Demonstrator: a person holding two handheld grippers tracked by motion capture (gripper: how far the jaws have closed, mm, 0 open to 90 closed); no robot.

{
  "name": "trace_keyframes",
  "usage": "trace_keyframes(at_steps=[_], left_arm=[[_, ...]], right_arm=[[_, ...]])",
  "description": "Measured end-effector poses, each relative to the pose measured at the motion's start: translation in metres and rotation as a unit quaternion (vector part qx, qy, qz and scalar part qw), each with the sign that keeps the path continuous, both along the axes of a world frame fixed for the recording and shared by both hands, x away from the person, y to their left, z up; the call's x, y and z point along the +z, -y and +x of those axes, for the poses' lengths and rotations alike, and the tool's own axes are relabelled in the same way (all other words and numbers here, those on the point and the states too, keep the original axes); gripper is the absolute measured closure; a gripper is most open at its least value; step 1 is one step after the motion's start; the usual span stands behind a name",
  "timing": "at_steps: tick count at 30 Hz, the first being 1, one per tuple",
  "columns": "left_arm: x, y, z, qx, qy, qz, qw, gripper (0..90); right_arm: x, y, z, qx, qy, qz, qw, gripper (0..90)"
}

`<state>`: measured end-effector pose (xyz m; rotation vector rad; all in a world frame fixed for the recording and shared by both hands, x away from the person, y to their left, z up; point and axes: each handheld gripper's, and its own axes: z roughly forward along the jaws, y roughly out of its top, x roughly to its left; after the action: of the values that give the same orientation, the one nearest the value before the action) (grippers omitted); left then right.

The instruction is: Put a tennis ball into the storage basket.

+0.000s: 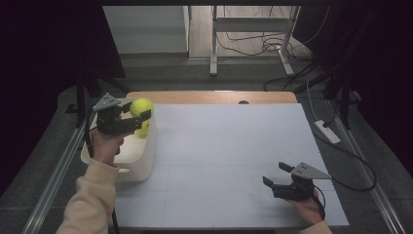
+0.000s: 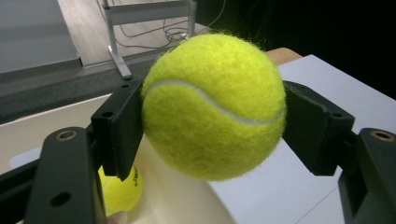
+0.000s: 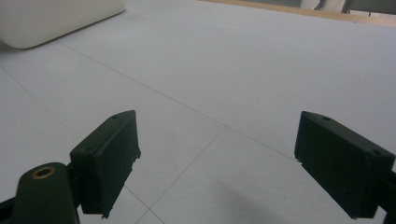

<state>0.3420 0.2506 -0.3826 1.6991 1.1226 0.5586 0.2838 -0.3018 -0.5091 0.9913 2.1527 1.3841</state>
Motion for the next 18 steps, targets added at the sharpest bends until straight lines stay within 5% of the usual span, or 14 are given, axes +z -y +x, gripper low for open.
trace_keyframes(at_steps=[18], left_arm=[[-0.009,-0.022,0.002,0.047,-0.022,0.025,0.9983,27.4]], right_arm=[[-0.001,0.0,0.001,0.001,-0.002,-0.001,1.0,13.6]])
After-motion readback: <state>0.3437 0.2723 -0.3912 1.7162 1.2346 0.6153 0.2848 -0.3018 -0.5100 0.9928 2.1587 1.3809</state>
